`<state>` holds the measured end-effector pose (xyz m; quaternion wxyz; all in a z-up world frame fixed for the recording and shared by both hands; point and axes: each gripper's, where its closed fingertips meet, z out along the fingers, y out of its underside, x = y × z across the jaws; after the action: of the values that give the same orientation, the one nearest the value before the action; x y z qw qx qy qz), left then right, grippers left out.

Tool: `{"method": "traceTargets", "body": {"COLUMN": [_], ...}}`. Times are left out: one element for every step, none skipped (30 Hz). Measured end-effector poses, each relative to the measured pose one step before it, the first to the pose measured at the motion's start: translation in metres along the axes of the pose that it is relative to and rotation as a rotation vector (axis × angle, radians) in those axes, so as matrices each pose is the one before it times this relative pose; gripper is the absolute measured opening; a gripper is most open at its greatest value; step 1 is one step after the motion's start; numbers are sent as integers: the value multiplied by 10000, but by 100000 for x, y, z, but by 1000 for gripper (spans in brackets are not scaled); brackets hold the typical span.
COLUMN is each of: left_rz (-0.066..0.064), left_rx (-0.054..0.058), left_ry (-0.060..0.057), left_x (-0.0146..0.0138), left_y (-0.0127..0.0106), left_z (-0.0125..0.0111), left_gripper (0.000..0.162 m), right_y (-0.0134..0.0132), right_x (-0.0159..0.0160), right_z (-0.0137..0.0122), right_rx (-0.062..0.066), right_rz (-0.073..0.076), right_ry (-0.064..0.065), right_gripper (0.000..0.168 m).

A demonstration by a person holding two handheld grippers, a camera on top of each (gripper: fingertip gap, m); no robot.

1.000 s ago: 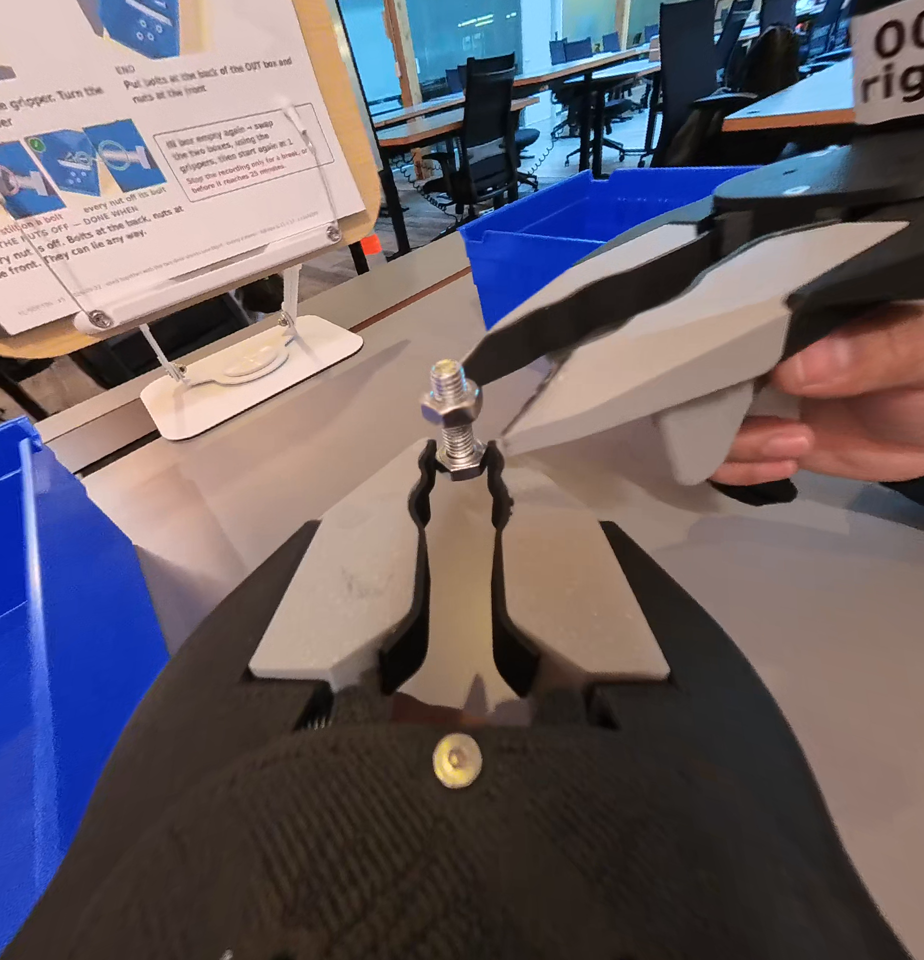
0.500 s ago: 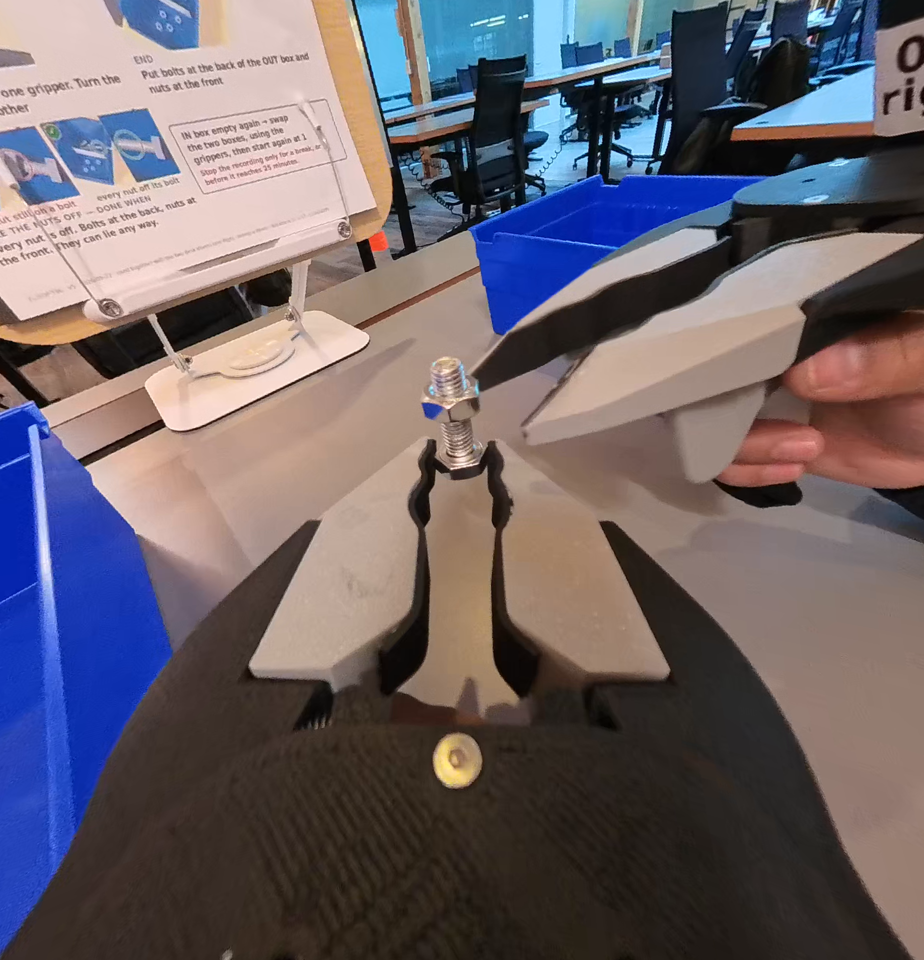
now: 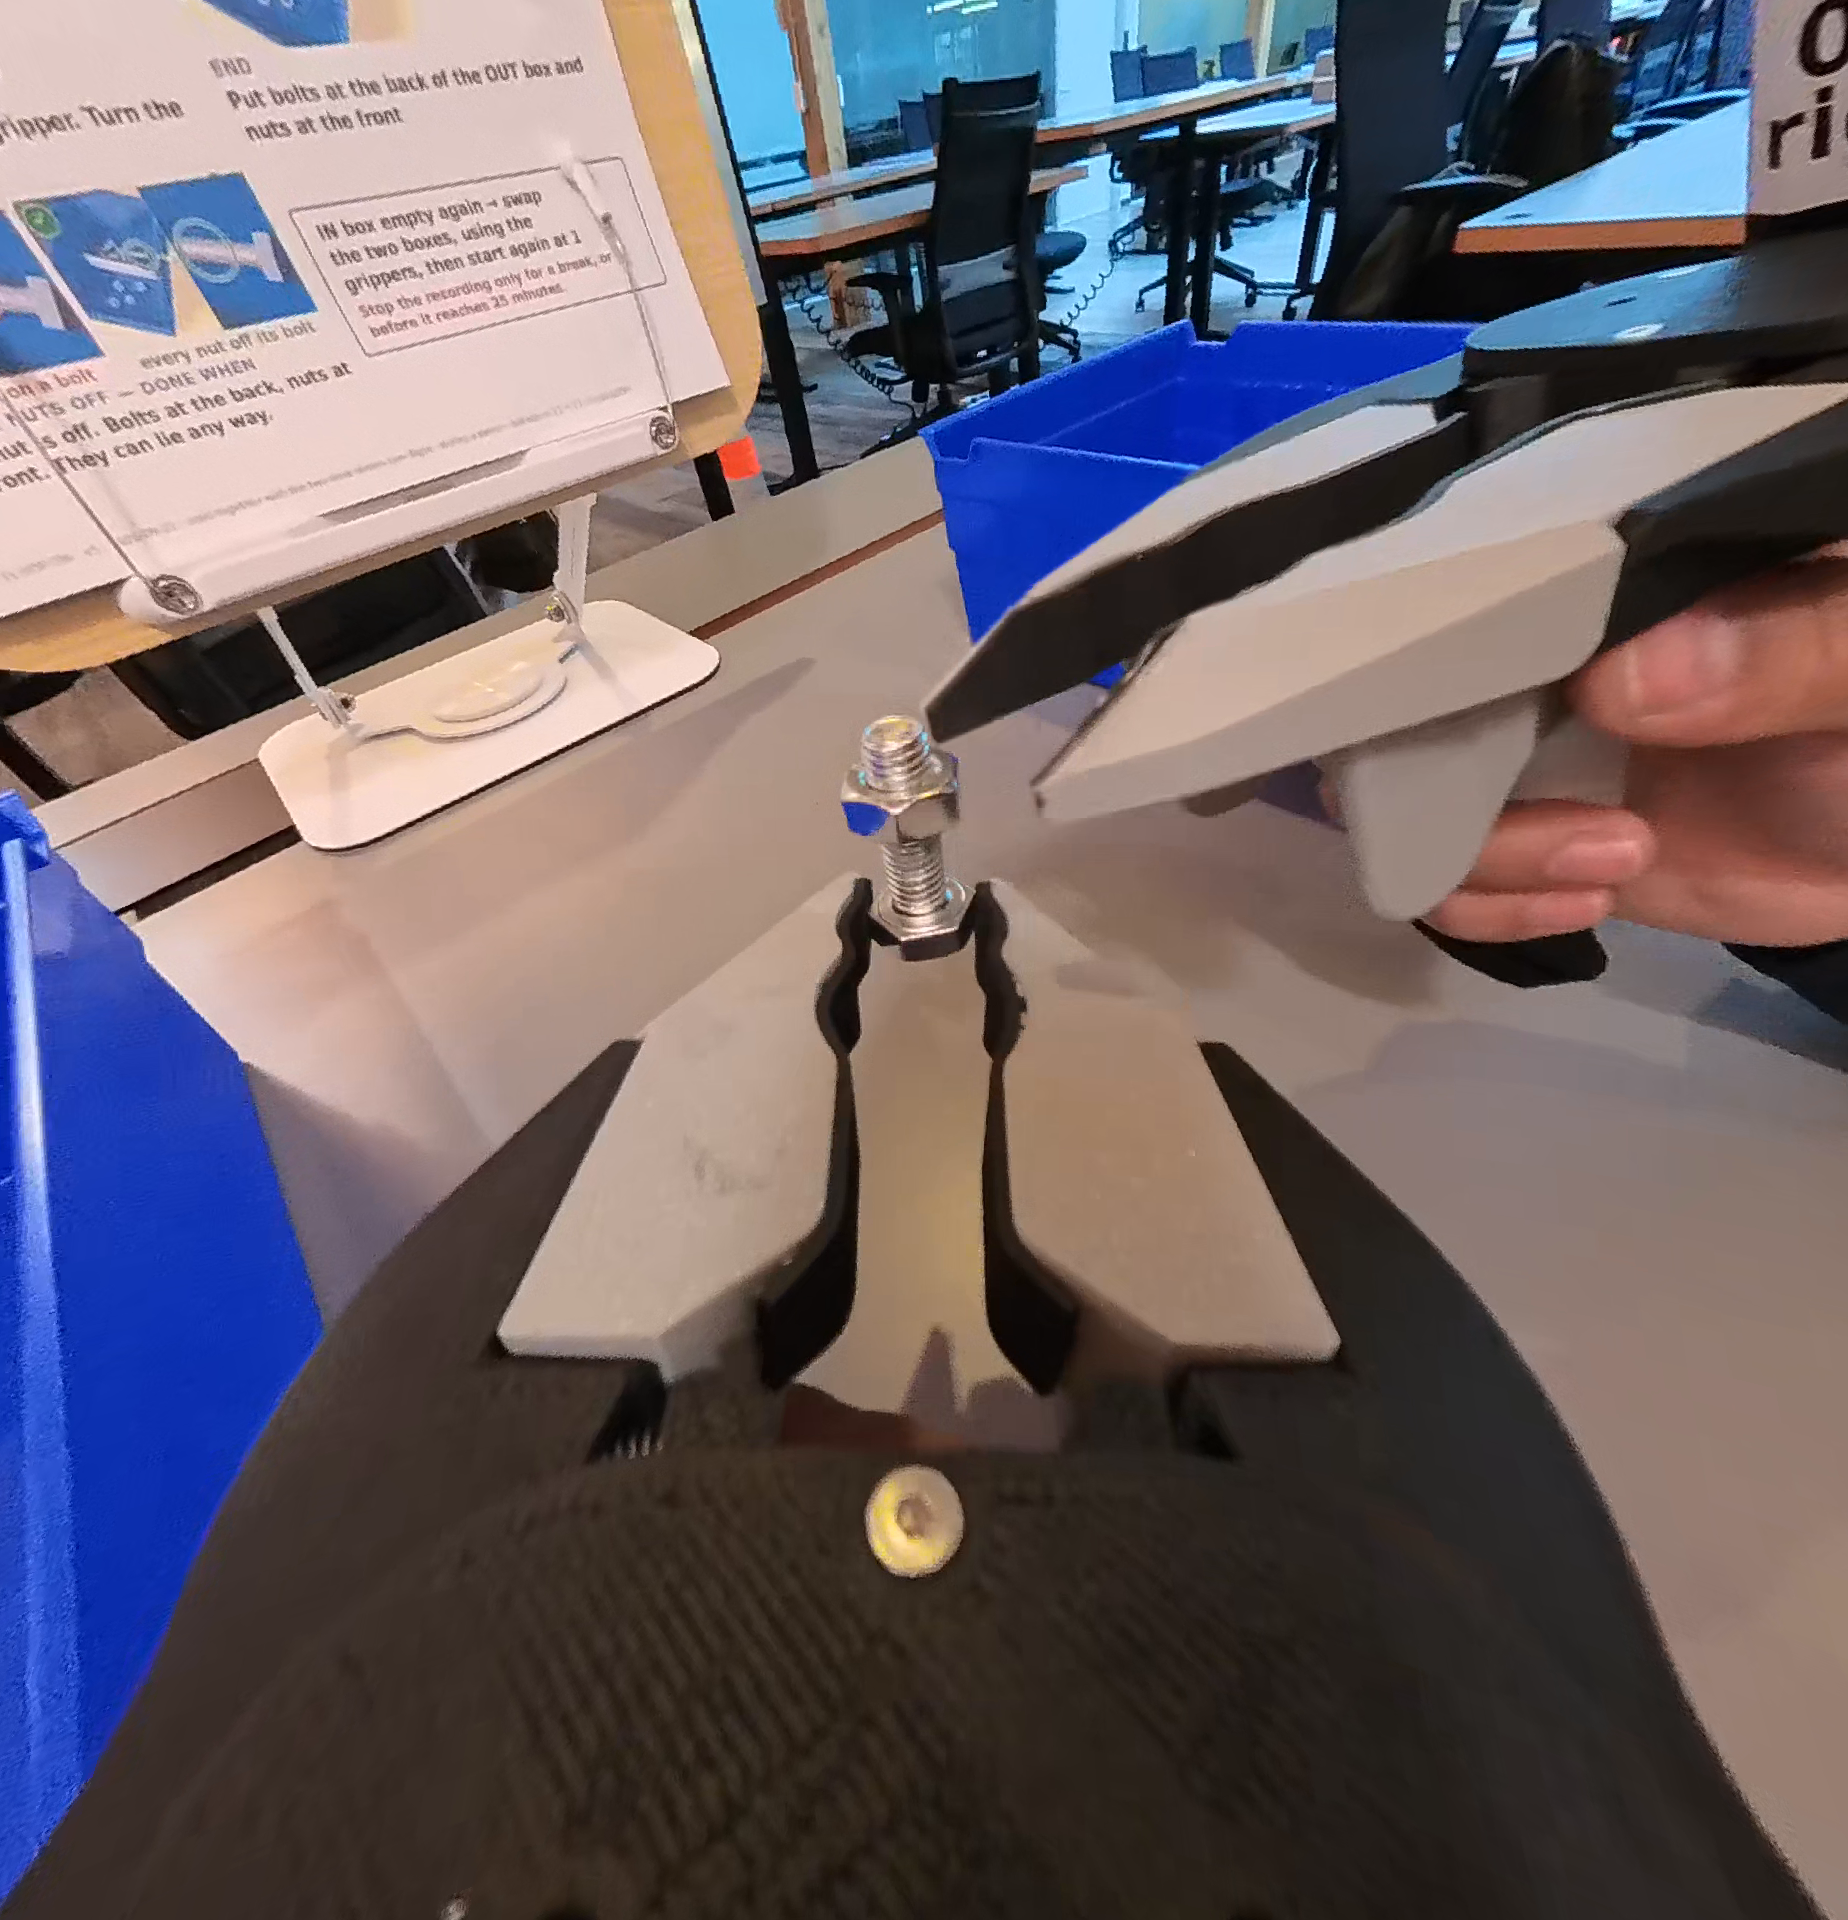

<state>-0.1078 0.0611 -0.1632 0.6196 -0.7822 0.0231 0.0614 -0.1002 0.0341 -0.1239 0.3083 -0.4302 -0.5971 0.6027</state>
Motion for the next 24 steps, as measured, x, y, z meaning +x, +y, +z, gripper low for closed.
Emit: {"method": "traceTargets", "body": {"left_rz": [32,68,63,50,128,191,139,15,-117,-168,-161,-135,-108,-74,-28,16,61,100,101,122,185,211,120,-18], "left_rx": [-4,-32,-3,-11,-61,-64,-32,-8,13,32,37,29,12,1,17,17,-16,-25,35,61,-33,-103,-89,-29], "left_ry": [62,130,207,161,72,-16,-90,-58,-57,-88,-110,-112,-89,-39,39,75,79,170,257,180,28,-70,-116,-77], "left_x": [231,394,582,543,402,216,-29,-138,-288,-410,-486,-480,-384,-205,23,195,305,505,700,615,347,85,-128,-220], "left_y": [10,45,-20,-18,54,72,50,34,16,-10,-8,-13,17,29,-12,-31,23,22,-94,-138,14,140,164,80], "left_z": [64,101,127,148,163,127,67,-22,-71,-118,-149,-132,-108,-56,-14,36,83,124,120,141,153,138,55,-36], "left_gripper": [17,17,17,17,17,17,17,17,18,17,17,17,17,17,17,17,17,17,17,18,17,17,17,17], "right_y": [67,35,59,102,123,94,4,-112,-206,-211,-148,-51,61,180,220,164,89,39,-14,-10,70,96,7,-130], "right_x": [-96,-74,-132,-155,-63,41,125,144,150,121,65,19,-13,-28,-73,-84,-90,-160,-251,-224,-72,108,212,236], "right_z": [175,210,240,214,160,39,-96,-184,-239,-243,-194,-133,-45,50,142,183,190,205,193,169,101,0,-138,-237], "right_rx": [-11,7,-13,-34,-63,-61,-23,36,87,91,60,16,-34,-82,-105,-63,-14,-1,25,21,-42,-72,-20,51], "right_rz": [-65,-44,7,43,24,-41,-85,-57,13,68,84,65,26,-13,-31,-37,-33,24,126,183,124,-5,-104,-111], "right_ry": [21,32,-31,-67,-23,42,70,65,41,2,-32,-45,-30,-15,-16,2,10,-60,-160,-172,-93,38,127,135], "right_gripper": [29,30,31,31,32,33,32,31,31,30,30,30,30,30,30,31,32,33,33,33,34,35,34,34]}}
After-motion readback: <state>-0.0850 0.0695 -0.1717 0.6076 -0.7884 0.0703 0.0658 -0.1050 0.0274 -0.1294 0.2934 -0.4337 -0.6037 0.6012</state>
